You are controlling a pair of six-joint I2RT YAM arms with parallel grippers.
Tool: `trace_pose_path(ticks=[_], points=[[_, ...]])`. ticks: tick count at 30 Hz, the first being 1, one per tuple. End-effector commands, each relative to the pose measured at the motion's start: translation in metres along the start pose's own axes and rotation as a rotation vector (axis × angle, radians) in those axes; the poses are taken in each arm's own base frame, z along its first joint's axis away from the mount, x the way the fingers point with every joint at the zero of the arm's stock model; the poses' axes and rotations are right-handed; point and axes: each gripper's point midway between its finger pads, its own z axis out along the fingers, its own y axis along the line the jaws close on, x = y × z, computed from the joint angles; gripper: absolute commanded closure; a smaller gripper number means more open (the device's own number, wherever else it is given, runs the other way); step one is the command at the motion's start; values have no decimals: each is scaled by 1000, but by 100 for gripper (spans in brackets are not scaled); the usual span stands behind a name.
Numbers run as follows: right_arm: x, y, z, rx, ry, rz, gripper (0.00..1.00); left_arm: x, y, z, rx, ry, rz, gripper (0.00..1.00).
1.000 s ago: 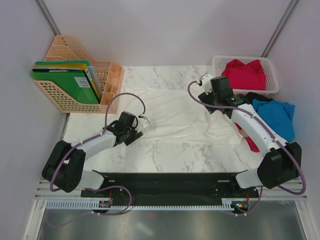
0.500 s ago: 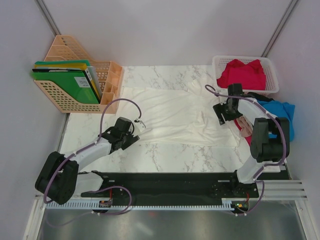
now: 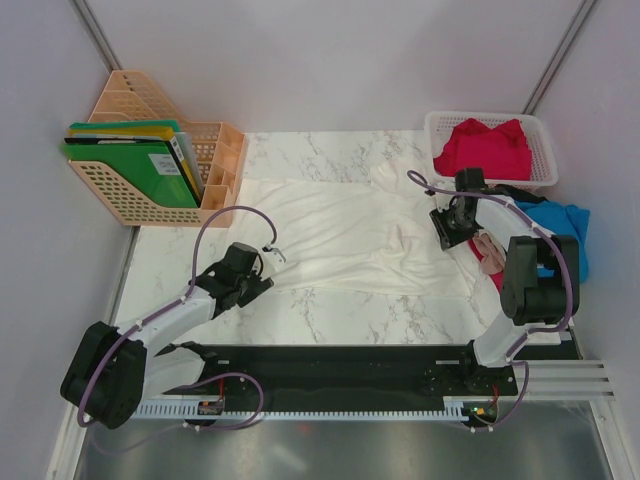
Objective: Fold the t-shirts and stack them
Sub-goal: Fold the flattened tshirt in 1/3 of the way
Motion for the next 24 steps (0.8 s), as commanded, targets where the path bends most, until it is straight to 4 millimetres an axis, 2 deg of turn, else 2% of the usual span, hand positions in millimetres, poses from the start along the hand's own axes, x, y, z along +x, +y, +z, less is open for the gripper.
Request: trace_pose_path(ticks=[1, 5, 9, 16, 19, 20, 22, 24], points=[[-1, 9, -2, -51, -6, -12, 63, 29, -18, -1, 51, 103, -18, 19], [10, 10, -2, -47, 24, -31, 56, 31, -18, -2, 55, 121, -26, 18], [25, 13, -11, -51, 55, -67, 51, 36, -19, -4, 47, 128, -25, 18], [49, 20, -10, -73, 113, -88, 51, 34, -18, -3, 47, 118, -28, 18], [51, 24, -9, -85, 112, -88, 71, 32, -17, -3, 43, 112, -30, 18], [49, 25, -10, -91, 106, -88, 86, 31, -17, -4, 42, 108, -29, 18], [49, 24, -10, -88, 104, -87, 100, 33, -17, -4, 43, 114, -28, 18], [50, 19, -12, -76, 100, -75, 100, 33, -17, -4, 42, 114, -28, 18]])
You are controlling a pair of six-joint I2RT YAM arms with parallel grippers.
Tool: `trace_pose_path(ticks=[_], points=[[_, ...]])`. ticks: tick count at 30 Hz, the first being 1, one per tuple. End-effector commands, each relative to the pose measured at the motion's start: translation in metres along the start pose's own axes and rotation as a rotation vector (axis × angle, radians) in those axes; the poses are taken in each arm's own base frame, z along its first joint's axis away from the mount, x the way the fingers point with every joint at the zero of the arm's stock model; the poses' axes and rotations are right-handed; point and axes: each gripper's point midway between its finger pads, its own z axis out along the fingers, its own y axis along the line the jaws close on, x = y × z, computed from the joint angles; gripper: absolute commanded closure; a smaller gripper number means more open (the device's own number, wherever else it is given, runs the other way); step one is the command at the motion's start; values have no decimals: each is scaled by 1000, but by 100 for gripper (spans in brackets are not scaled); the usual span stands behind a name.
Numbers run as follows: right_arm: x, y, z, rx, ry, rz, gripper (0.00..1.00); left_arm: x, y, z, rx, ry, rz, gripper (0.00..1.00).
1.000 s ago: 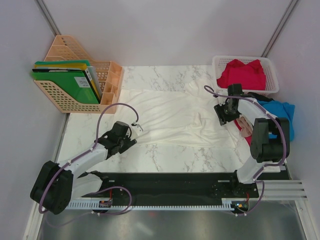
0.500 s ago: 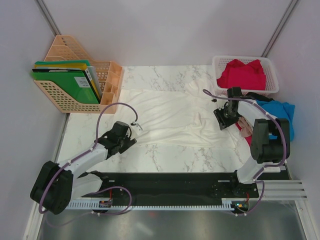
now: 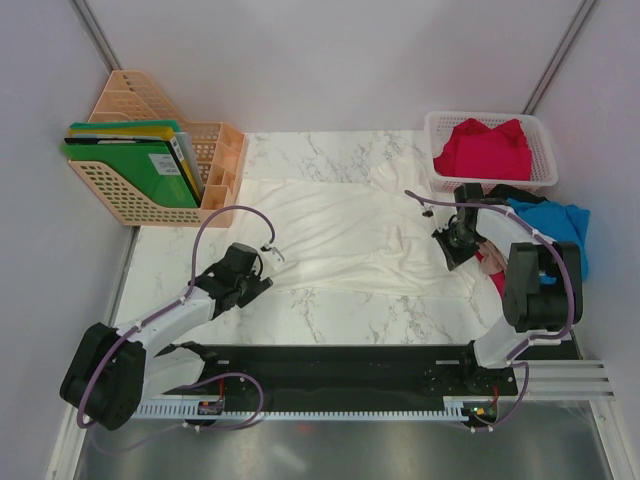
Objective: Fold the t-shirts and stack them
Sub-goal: Fold the flattened tshirt in 1/3 of the way
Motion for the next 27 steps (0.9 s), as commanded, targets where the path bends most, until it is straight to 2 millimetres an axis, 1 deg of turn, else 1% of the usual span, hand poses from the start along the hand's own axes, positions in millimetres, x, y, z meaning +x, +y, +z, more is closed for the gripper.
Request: trace_pose_path(ticks=[1, 4, 5, 6, 9, 12, 15, 16, 17, 20, 23, 27], points=[[-2, -7, -12, 18, -39, 9, 100, 31, -17, -2, 53, 105, 4, 18], [1, -19, -24, 59, -58, 18, 100, 34, -18, -3, 50, 109, 2, 18], [1, -23, -32, 75, -77, 15, 100, 34, -17, -3, 48, 108, 0, 18], [3, -30, -38, 86, -86, 29, 100, 35, -17, -4, 47, 110, 1, 18], [11, -39, -50, 107, -87, 31, 100, 35, -18, -4, 49, 108, 0, 18], [17, -41, -47, 102, -66, 33, 100, 34, -18, -3, 53, 109, 0, 18], [18, -39, -40, 67, -59, 45, 99, 35, -18, -3, 54, 115, 2, 18], [19, -38, -34, 49, -50, 52, 93, 34, -18, -3, 53, 112, 1, 18], [18, -36, -32, 32, -50, 56, 74, 34, -19, -3, 55, 111, 0, 18], [14, -29, -25, -22, -59, 68, 43, 34, -18, -3, 56, 112, 1, 18], [10, -26, -22, -48, -70, 73, 39, 33, -18, -2, 57, 115, 2, 18], [5, -27, -19, -55, -82, 72, 38, 32, -18, -2, 57, 115, 2, 18]])
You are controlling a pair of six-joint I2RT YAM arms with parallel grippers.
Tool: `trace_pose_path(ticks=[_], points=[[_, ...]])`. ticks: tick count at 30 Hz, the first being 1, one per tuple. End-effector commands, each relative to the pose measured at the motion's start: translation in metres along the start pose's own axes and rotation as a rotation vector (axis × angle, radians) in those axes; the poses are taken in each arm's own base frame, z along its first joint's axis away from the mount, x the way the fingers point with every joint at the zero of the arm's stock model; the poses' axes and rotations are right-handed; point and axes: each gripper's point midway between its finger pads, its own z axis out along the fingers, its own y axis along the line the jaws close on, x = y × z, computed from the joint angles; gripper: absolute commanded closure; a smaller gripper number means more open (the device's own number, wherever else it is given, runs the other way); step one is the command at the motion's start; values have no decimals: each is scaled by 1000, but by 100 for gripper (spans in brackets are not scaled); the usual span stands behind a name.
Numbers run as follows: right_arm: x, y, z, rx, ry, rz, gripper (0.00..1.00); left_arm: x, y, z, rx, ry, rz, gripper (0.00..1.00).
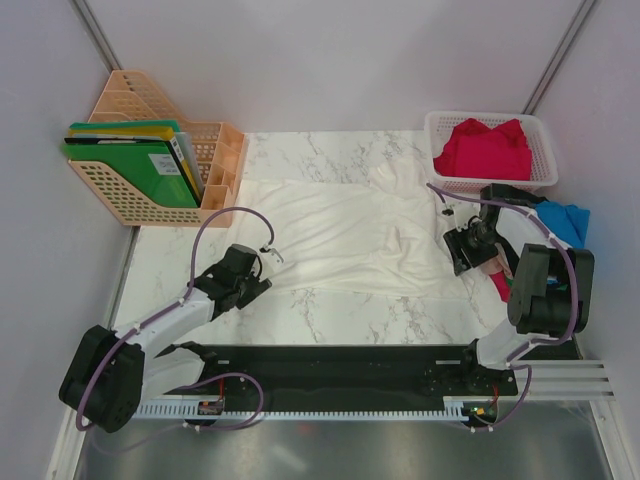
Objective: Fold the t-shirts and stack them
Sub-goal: Fold the flattened tshirt in 1/3 of the way
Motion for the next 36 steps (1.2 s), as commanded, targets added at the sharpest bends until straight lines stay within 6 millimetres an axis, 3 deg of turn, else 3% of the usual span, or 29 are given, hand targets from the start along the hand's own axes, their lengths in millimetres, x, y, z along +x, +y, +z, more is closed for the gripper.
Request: trace_pose_path(ticks=[1, 15, 21, 26, 36], points=[[-19, 0, -2, -31, -54, -5, 38, 27, -18, 1, 62, 103, 2, 18], [-46, 7, 14, -126, -83, 3, 46, 28, -16, 2, 58, 113, 5, 18], [-52, 17, 23, -159, -72, -6, 69, 29, -17, 3, 58, 124, 10, 18], [-48, 19, 23, -159, -65, -16, 100, 30, -17, 4, 56, 125, 11, 18], [-38, -8, -13, -20, -85, -56, 100, 33, -17, 4, 50, 128, 15, 19]])
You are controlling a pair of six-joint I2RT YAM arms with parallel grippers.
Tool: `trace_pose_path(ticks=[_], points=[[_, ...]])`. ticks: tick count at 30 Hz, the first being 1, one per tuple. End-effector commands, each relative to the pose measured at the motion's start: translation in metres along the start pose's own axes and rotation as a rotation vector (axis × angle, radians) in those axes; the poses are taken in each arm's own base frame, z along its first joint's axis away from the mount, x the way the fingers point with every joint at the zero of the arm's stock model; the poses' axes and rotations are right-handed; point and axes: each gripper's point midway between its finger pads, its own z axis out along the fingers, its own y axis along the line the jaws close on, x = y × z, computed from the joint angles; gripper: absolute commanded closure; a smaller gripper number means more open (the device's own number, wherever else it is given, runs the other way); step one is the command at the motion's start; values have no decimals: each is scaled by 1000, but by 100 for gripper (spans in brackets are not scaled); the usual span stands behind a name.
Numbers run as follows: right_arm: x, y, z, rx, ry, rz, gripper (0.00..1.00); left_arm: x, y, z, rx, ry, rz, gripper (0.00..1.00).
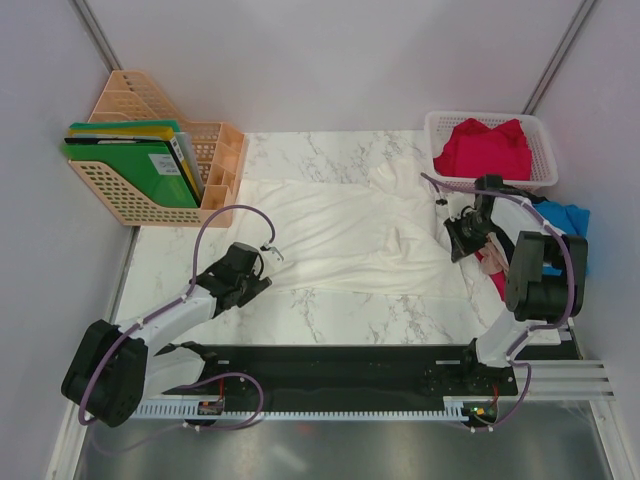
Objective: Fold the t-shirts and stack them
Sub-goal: Fold the flattened tshirt in 1/3 of the way
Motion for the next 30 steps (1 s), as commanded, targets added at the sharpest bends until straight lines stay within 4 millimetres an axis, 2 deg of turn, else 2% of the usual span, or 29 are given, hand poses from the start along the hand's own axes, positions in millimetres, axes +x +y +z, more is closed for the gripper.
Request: trace_pose_path(ticks=[1, 4, 13, 17, 25, 30], points=[[2, -12, -27, 59, -22, -34, 100, 35, -23, 1, 69, 110, 13, 18], [9, -16, -33, 70, 2, -42, 100, 34, -22, 1, 67, 107, 12, 19], [43, -17, -31, 68, 88, -54, 100, 34, -23, 2, 71, 110, 16, 19], [50, -17, -32, 67, 101, -51, 100, 34, -23, 2, 70, 112, 15, 18], [86, 4, -28, -15, 210, -89, 100, 35, -23, 2, 70, 114, 15, 19], [92, 8, -39, -8, 219, -116, 100, 33, -23, 3, 75, 111, 17, 19]])
